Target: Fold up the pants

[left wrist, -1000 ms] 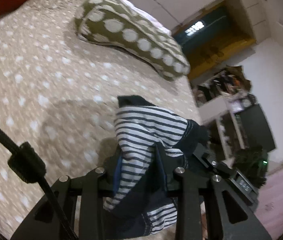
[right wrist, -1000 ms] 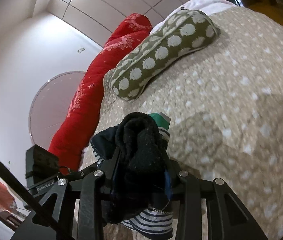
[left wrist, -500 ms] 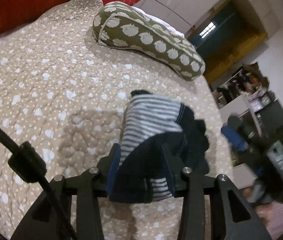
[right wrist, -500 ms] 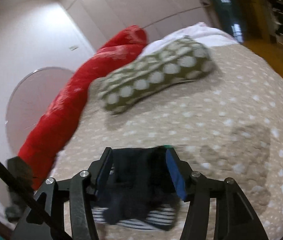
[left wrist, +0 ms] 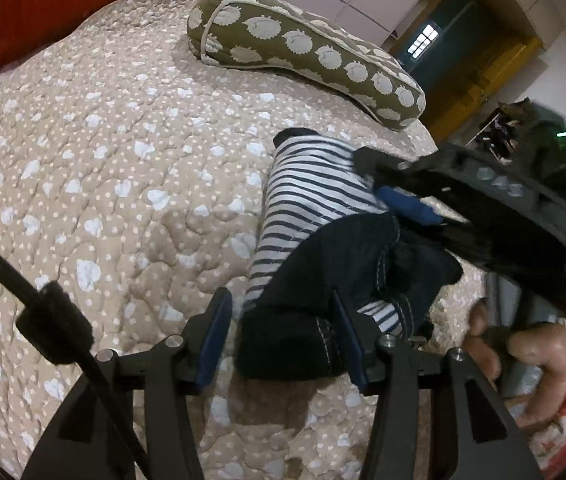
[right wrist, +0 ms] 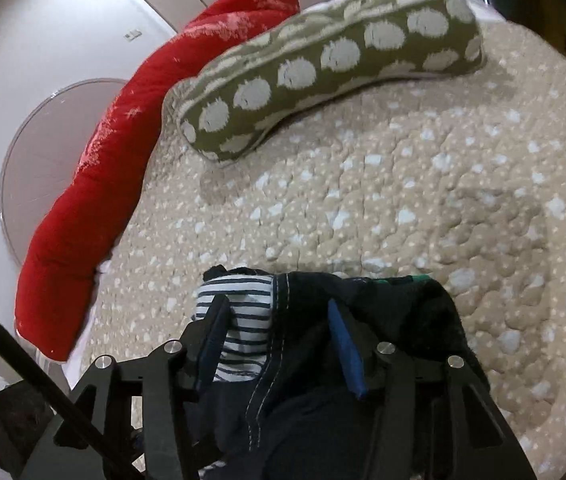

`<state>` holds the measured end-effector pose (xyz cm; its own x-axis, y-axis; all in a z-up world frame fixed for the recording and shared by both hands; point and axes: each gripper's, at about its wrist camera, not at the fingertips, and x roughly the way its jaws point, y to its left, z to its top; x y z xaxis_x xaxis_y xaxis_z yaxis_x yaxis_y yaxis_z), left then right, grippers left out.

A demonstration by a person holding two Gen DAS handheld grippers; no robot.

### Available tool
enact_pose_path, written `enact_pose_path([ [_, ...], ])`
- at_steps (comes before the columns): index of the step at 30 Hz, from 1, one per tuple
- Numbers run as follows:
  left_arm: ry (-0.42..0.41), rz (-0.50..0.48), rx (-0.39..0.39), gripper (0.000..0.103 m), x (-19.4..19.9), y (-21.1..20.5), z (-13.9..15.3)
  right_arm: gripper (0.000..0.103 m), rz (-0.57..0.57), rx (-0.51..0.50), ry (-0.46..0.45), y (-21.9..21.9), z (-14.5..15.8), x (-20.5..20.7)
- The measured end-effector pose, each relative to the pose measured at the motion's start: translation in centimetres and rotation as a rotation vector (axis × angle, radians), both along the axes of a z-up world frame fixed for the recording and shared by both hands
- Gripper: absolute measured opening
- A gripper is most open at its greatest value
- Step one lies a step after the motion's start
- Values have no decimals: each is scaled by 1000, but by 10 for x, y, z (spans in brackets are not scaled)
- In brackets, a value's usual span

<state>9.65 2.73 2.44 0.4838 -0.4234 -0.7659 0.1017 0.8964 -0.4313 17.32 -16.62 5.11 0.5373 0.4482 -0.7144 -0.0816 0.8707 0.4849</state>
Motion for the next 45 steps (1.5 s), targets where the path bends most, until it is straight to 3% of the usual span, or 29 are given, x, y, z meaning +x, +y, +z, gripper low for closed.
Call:
enact_pose_path([
  [5,-3,5,26,50,-1,-1,-1,54,-2,-108,-112,2,26,-40],
  [8,-5,7,34,50,-2,-2,-1,54,-18,-171,-117,-3,15,-59],
  [12,-16,3,60,50,-6,-5,3,54,-1,-140,-43,-13,-14,-62],
  [17,-68,1,119,50,-21,-6,21,54,-36,-70,-73,-29,1,-78],
  [33,-236,39,240,56,-91,-6,78,65,-157,-102,-86,-47,7,-169],
  [45,-377,89,318,75,-127,-5,109,68,-130,-141,-102,-26,11,-198],
])
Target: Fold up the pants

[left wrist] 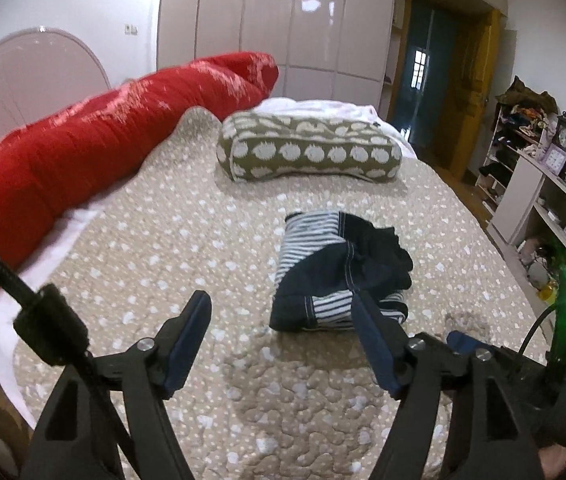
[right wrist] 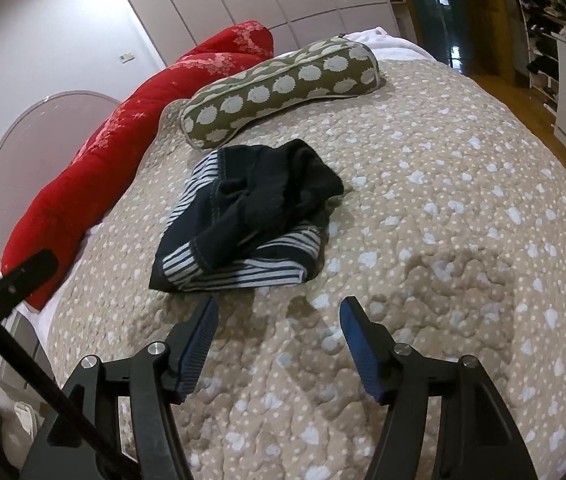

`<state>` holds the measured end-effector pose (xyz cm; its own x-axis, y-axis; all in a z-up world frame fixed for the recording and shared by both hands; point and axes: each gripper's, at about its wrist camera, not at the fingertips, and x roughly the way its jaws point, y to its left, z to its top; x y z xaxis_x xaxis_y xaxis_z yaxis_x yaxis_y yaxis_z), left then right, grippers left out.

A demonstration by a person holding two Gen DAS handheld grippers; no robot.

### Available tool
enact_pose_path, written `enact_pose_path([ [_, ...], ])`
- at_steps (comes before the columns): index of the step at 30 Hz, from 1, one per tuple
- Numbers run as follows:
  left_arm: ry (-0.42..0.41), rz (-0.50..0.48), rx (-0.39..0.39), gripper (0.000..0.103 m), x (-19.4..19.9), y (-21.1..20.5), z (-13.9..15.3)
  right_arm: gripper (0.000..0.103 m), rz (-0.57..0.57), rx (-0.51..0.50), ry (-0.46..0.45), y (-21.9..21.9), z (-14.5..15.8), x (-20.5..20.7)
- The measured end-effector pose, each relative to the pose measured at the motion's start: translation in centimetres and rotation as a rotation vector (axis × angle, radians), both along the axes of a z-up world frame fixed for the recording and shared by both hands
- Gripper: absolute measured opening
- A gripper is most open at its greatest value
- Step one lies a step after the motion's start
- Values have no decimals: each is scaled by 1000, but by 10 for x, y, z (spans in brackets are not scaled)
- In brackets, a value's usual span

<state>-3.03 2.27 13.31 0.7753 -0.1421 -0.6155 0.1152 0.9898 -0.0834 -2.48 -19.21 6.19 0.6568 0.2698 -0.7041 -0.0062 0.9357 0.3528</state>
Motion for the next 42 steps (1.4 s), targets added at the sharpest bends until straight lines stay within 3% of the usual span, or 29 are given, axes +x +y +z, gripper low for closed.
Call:
enact_pose_path([
  [4,-35,18,3,81,-6,5,4,71,-1,-51,3,8,0,-5],
  [8,0,38,-28,81,-5,15,-3,71,-11,-176,8,18,2,-9],
  [15,78,90,-29,81,8,21,-33,81,-26,-340,-14,30,8,-23],
  [21,230,166,-42,81,42,25,-74,83,-43,-378,-38,19,12,-27],
  [31,258,189,12,81,53,7,-92,85,-147,-440,-45,-14,13,-24],
  [42,270,206,22,81,54,9,-98,86,-153,-460,-88,-13,20,-29],
])
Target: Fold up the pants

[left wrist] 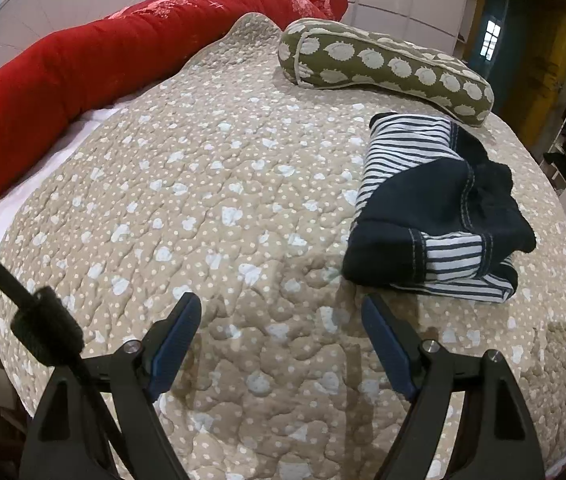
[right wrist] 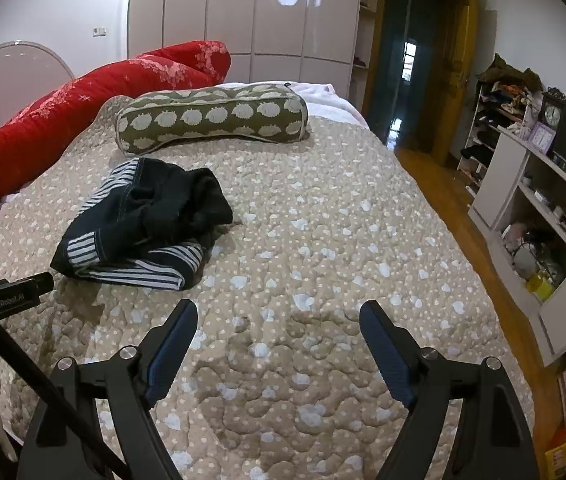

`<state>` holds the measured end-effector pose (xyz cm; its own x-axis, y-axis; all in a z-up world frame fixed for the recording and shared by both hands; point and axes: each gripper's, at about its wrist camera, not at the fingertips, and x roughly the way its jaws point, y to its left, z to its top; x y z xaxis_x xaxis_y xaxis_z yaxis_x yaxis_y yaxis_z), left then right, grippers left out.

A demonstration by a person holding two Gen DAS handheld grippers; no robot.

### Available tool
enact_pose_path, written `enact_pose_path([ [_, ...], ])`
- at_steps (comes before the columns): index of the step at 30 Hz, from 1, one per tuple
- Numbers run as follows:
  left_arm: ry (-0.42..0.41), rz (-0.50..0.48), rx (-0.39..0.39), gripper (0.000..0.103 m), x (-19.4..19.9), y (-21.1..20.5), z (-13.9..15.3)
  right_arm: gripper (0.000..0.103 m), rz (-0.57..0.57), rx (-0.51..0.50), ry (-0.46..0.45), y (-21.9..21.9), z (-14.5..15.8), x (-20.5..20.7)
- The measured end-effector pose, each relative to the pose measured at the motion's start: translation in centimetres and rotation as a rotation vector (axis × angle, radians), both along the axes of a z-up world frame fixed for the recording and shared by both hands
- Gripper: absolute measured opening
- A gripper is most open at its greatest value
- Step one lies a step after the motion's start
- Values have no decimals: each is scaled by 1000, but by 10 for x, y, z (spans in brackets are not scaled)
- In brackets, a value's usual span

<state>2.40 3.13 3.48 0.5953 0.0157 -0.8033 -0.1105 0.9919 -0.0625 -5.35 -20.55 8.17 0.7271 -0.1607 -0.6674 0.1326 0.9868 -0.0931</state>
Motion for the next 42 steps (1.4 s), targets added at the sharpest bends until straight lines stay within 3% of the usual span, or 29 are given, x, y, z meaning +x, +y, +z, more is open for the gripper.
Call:
enact_pose_path([
  [30,5,-31,-17,81,-3,-7,-2,87,18,8,33,6,-7,2],
  [42,-23,-17,-45,81,-1,5,5,88,34,55,105,7,-22,13],
])
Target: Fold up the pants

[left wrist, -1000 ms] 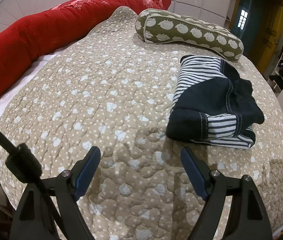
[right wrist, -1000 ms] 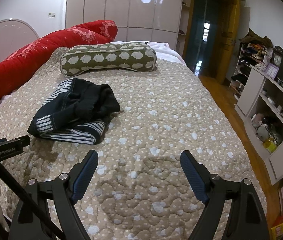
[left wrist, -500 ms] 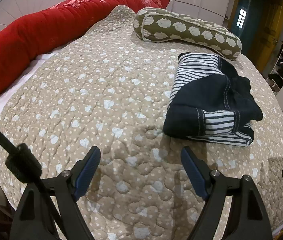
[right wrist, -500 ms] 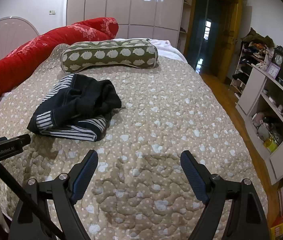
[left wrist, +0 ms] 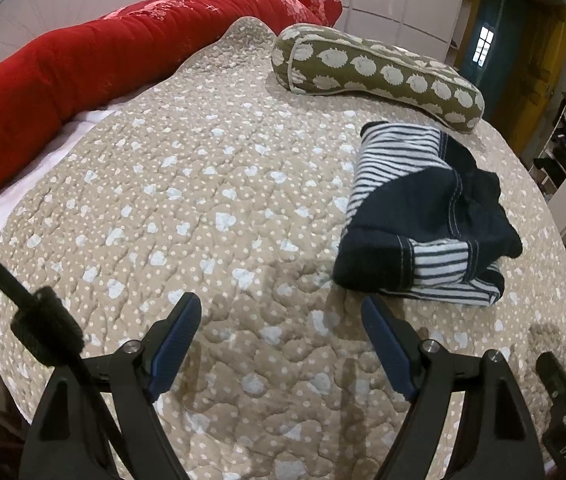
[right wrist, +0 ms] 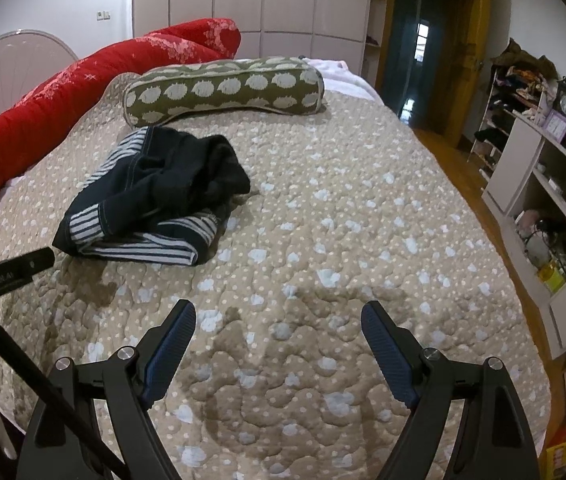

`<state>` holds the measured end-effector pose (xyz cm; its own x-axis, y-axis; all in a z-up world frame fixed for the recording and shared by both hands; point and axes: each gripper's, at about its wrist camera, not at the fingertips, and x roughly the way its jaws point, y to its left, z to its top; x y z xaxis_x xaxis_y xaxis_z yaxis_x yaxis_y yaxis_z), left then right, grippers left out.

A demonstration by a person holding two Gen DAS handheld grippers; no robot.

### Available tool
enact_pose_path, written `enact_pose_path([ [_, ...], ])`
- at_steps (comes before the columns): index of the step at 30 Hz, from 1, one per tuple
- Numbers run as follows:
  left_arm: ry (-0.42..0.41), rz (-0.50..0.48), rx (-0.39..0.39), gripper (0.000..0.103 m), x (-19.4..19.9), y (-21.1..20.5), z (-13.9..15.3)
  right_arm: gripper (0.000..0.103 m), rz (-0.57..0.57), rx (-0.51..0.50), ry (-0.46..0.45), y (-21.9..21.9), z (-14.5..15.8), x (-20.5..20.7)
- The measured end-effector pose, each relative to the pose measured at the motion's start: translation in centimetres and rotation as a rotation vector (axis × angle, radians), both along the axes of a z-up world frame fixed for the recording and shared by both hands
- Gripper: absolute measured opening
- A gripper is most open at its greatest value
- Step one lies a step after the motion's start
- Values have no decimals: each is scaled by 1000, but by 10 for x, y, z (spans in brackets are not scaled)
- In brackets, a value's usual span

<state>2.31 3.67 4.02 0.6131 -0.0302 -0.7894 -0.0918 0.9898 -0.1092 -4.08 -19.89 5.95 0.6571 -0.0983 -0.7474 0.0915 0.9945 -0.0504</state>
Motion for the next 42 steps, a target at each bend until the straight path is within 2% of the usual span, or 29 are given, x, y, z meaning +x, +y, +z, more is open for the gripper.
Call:
enact_pose_path([
  [6,-43,14,23,81,-5,11,9,88,44,-17,37,20,-3,3],
  [13,-195,10,139,82,-27,13,41,88,68,-37,70,40,-3,2],
  [15,-237,0,162,85,-34,12,51,88,72,-37,72,44,-2,1],
  [19,-273,-23,159,90,-41,10,65,88,86,-42,70,53,2,-4],
  [23,-234,-28,179,93,-44,3,67,88,94,-52,68,57,5,-7],
  [25,-210,-51,150,93,-44,2,65,88,91,-54,70,58,5,-8],
  [28,-152,-83,68,93,-42,4,60,88,82,-55,69,56,7,-10],
  [42,-125,-126,21,93,-46,-2,58,88,83,-60,55,58,15,-17],
])
